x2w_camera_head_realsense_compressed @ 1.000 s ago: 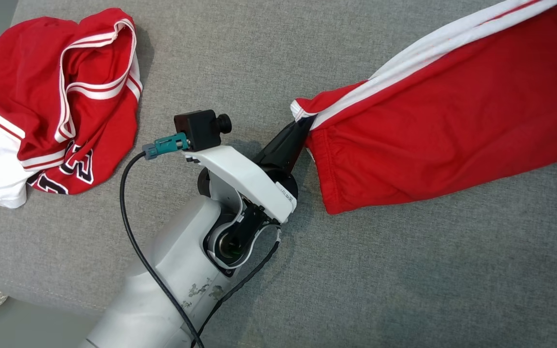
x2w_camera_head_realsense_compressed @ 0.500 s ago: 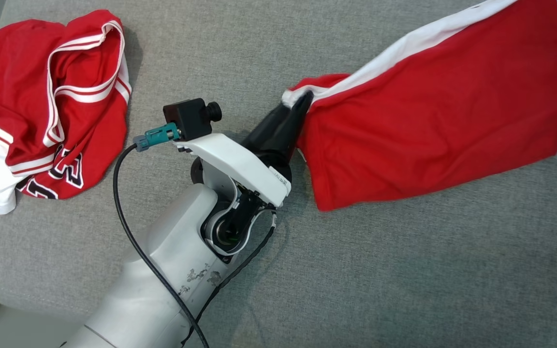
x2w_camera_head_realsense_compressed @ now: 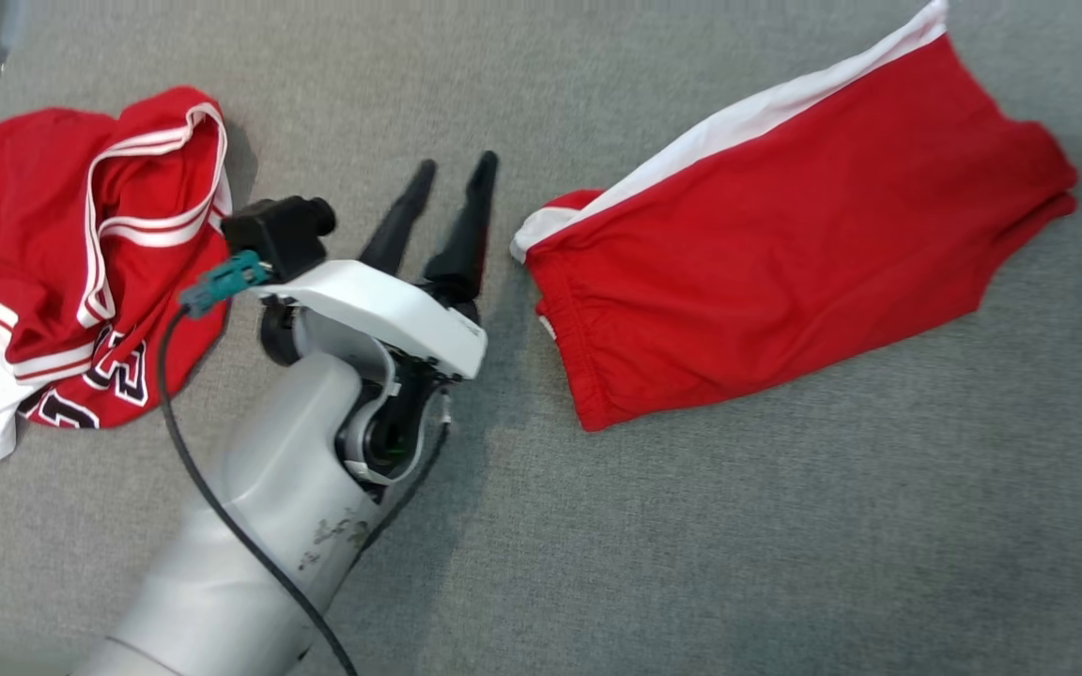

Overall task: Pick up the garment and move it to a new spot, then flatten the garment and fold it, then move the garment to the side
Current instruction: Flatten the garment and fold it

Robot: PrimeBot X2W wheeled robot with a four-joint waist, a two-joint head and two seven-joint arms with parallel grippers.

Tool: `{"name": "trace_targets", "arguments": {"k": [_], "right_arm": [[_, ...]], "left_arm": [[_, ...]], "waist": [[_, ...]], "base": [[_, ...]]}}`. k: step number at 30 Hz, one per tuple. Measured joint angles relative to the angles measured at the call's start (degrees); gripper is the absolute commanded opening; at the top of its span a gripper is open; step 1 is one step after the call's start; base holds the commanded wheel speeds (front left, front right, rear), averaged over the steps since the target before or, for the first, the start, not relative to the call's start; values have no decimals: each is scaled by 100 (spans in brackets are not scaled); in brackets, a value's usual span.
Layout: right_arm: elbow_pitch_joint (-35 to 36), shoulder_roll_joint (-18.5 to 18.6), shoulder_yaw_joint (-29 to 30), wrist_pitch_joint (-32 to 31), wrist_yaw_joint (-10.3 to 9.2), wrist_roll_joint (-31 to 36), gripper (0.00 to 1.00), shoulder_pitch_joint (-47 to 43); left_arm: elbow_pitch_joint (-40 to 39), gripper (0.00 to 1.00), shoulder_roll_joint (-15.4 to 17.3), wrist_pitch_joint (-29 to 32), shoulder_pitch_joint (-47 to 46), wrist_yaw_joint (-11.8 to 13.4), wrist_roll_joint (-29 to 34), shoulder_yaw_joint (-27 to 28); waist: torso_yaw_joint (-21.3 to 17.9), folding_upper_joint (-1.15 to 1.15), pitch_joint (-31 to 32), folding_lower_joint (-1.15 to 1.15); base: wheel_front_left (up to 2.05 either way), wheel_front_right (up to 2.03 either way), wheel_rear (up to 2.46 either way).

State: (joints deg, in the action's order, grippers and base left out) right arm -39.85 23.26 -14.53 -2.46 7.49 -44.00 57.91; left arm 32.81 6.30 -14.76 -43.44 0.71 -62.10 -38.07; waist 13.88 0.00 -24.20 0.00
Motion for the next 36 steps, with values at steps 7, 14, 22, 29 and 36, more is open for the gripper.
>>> {"name": "trace_targets", "arguments": {"k": [7,14,22,29,36], "right_arm": [[445,-52,-297,478,0,-88,100,-624],[734,-1,-502,1235,1,145,100,-1352],[882,-223,-243,1616,1,387,100,-2270],[996,-614,253,1695,1,442,100,-3070],[969,-853,599,1627,0,445,100,-3528]], "left_arm": [[-526,100,238,-24,496,470,1082,795],[-1145,100,237,-23,1507,649,2187,1548],[-1541,100,54,-23,2591,557,2963,2083],[-1761,100,-146,-23,3290,381,3535,2448],[-1931,100,-298,-23,3688,232,3907,2605]], "waist": [[-242,0,422,0],[-525,0,894,0],[-751,0,1368,0],[-871,0,1694,0],[-791,0,1811,0]], "base": [[0,0,0],[0,0,0],[0,0,0],[0,0,0],[0,0,0]]}}
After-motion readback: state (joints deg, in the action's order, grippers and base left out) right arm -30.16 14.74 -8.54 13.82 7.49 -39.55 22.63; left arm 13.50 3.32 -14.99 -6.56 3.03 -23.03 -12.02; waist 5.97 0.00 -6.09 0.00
